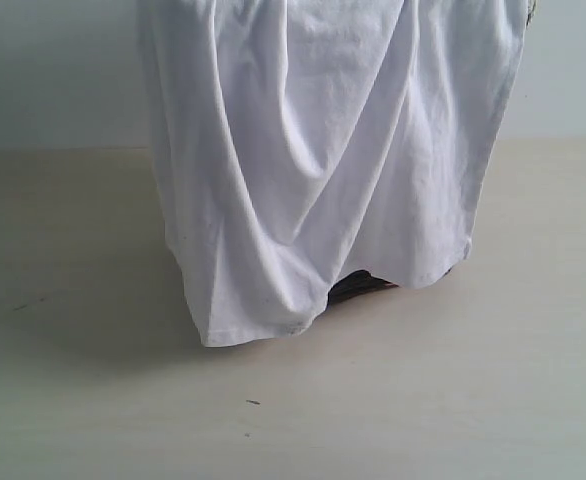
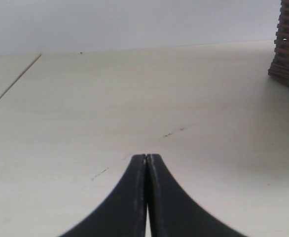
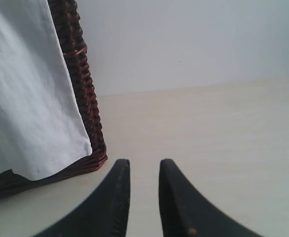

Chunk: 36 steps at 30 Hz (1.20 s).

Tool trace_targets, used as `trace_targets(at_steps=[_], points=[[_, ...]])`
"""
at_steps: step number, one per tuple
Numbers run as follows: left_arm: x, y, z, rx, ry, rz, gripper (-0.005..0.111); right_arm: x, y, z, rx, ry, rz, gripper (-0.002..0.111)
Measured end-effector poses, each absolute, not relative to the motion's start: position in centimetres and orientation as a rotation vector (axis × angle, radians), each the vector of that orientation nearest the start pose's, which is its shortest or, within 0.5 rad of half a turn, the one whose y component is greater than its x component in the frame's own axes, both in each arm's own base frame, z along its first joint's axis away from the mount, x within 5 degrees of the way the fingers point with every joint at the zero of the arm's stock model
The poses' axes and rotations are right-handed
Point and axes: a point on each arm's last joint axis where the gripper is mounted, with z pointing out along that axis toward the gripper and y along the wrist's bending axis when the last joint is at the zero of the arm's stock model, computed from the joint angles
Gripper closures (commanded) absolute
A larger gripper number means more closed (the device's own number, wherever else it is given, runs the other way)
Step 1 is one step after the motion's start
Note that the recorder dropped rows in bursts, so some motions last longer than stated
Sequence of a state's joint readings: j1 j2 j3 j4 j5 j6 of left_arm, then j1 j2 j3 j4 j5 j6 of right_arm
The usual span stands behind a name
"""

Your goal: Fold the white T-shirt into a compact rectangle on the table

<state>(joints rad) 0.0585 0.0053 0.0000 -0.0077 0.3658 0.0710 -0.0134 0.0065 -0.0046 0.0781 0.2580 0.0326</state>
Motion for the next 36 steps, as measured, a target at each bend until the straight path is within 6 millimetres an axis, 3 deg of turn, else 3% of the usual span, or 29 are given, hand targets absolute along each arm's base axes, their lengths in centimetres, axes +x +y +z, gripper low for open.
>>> trace_targets(at_steps=[4,15,22,25,31,36], points=[[5.3,0.3,18.0,0.007,1.855,0.082,0.107,5.5,0.1,19.1,0.107,1.74,0.103,0.087],[5.3,0.3,18.0,0.007,1.855,0.082,0.107,5.7,0.6,19.3,0.349,1.707,0.389,0.087],[5.3,0.3,18.0,0.007,1.855,0.082,0.107,8.0,0.4,17.8,0.38,1.984,0.308,0.087],[5.3,0.3,18.0,0.007,1.855,0.082,0.107,9.9,0.1,17.6,0.249,2.117,0.154,0.087],[5.3,0.3,18.0,0.007,1.855,0.082,0.107,14.1,-0.3,16.6,-0.218,2.386,-0.119,0.087],[5.3,0.3,18.0,0.007,1.855,0.082,0.107,16.6,-0.6,15.9,-0.319,2.574,-0.165,0.087]])
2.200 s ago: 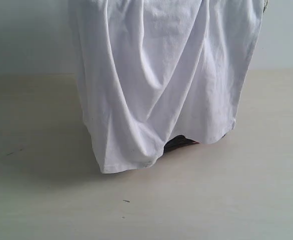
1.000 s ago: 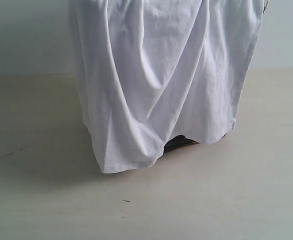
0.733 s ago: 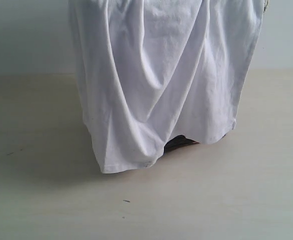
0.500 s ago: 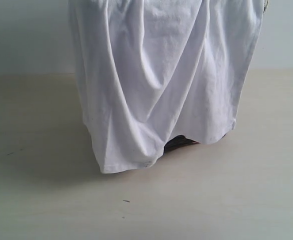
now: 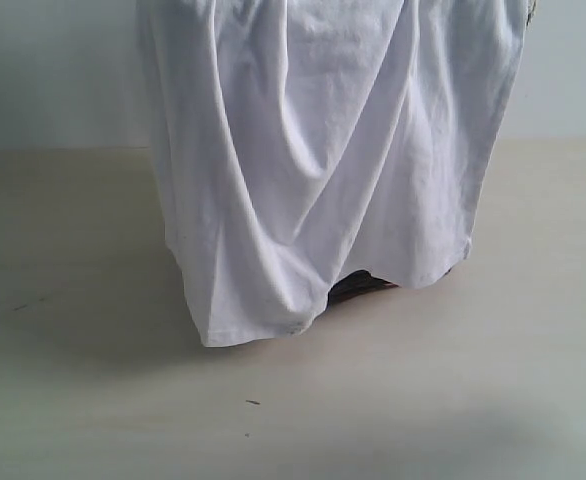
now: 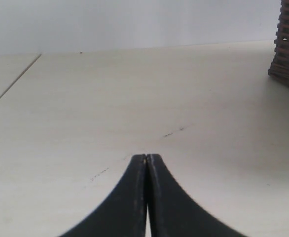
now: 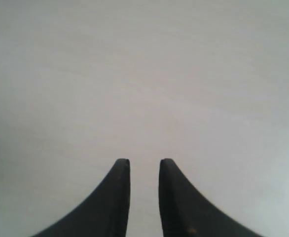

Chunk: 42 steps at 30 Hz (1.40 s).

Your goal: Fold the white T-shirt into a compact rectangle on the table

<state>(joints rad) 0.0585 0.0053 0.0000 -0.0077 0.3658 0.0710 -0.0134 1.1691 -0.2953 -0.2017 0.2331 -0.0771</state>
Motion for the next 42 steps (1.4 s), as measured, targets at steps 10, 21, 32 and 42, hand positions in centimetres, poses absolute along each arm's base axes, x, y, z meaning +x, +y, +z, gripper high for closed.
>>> trace_targets(at_steps=[10,21,32,42], points=[[5.3,0.3,18.0,0.007,1.855,0.082,0.107,19.8,-0.5,18.1,-0.687,2.564,-0.228,0.089],[5.3,0.3,18.0,0.007,1.855,0.082,0.107,23.1,4.5,17.7,-1.318,2.327,0.557,0.079],[5.3,0.3,18.0,0.007,1.855,0.082,0.107,24.3,6.7,22.1,-0.983,1.977,0.753,0.014],[5.3,0.3,18.0,0.007,1.855,0.082,0.107,25.7,7.0,24.7,-0.636,1.839,0.886,0.014]])
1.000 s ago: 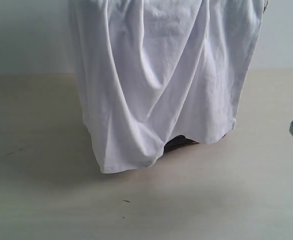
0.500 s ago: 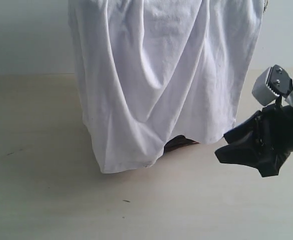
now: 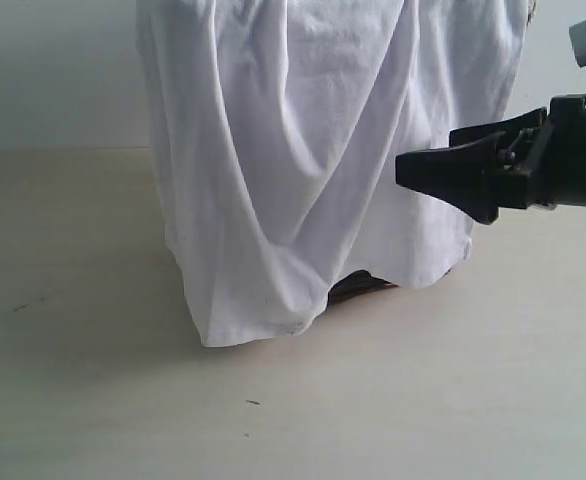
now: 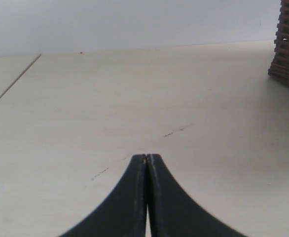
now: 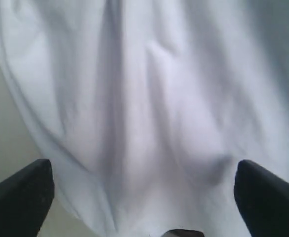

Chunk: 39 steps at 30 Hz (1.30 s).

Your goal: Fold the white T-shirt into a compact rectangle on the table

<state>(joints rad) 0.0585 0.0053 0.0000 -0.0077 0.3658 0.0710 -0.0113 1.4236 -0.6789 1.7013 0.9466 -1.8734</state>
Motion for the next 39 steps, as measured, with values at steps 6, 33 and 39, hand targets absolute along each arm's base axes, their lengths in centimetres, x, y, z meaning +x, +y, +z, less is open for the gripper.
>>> trace_targets(at_steps=[6,33,39], points=[[5.3,0.3,18.0,0.007,1.855,0.082,0.107,28.0,9.6,23.1,-0.616,1.907,1.011,0.018],[5.3,0.3,18.0,0.007,1.855,0.082,0.107,26.0,12.6,29.9,-0.664,1.84,1.033,0.108],[5.3,0.3,18.0,0.007,1.855,0.082,0.107,24.0,12.0,36.6,-0.731,1.559,0.897,0.108]])
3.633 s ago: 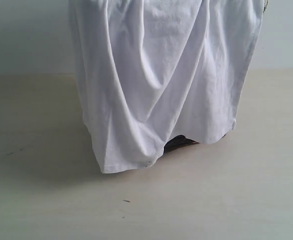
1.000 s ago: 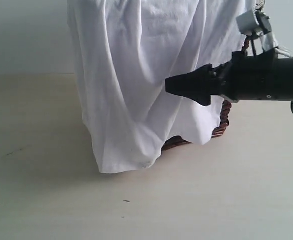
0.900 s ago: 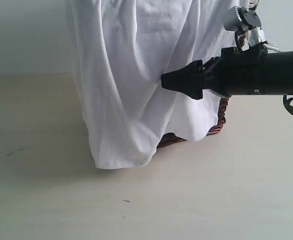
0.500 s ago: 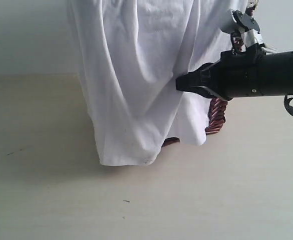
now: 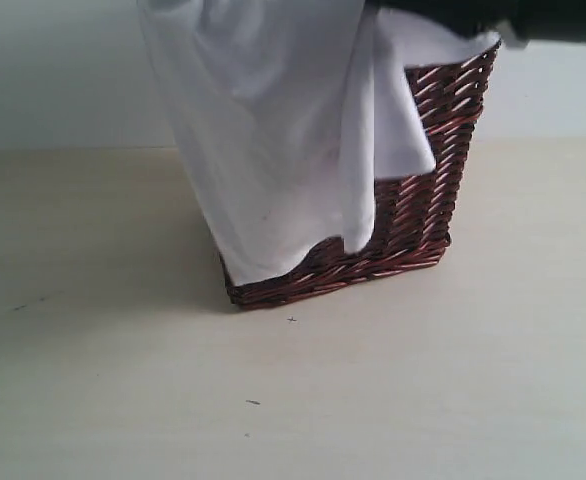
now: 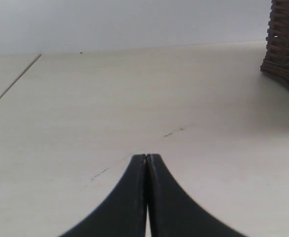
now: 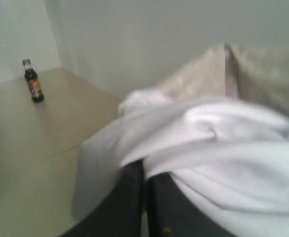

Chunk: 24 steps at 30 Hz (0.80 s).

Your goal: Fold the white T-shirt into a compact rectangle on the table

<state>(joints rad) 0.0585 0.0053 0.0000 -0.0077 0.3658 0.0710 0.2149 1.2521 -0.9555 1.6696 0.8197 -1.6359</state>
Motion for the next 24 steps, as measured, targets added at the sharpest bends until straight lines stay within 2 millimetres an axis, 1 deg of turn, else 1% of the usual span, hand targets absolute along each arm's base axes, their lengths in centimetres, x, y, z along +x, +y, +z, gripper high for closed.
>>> trace_targets(at_steps=[4,6,10,13,15,18,19,24], points=[[5.3,0.3,18.0,0.007,1.855,0.082,0.107,23.7,11.5,40.4,-0.707,1.432,0.801,0.108],[5.3,0.3,18.0,0.007,1.855,0.082,0.107,23.8,11.3,41.7,-0.709,1.384,0.722,0.108],[5.3,0.3,18.0,0.007,1.855,0.082,0.107,24.0,10.7,45.2,-0.713,1.27,0.553,0.108],[5.3,0.3,18.0,0.007,1.855,0.082,0.107,23.6,10.5,48.0,-0.725,1.175,0.472,0.108],[5.3,0.3,18.0,0.007,1.855,0.082,0.107,23.4,10.4,49.5,-0.732,1.126,0.44,0.108],[5.3,0.3,18.0,0.007,1.855,0.082,0.107,22.5,10.2,52.1,-0.732,1.04,0.405,0.108],[5.3,0.3,18.0,0.007,1.855,0.082,0.107,22.1,10.0,53.3,-0.727,1.003,0.39,0.108],[5.3,0.3,18.0,0.007,1.855,0.082,0.107,19.9,9.4,57.7,-0.703,0.861,0.334,0.108]])
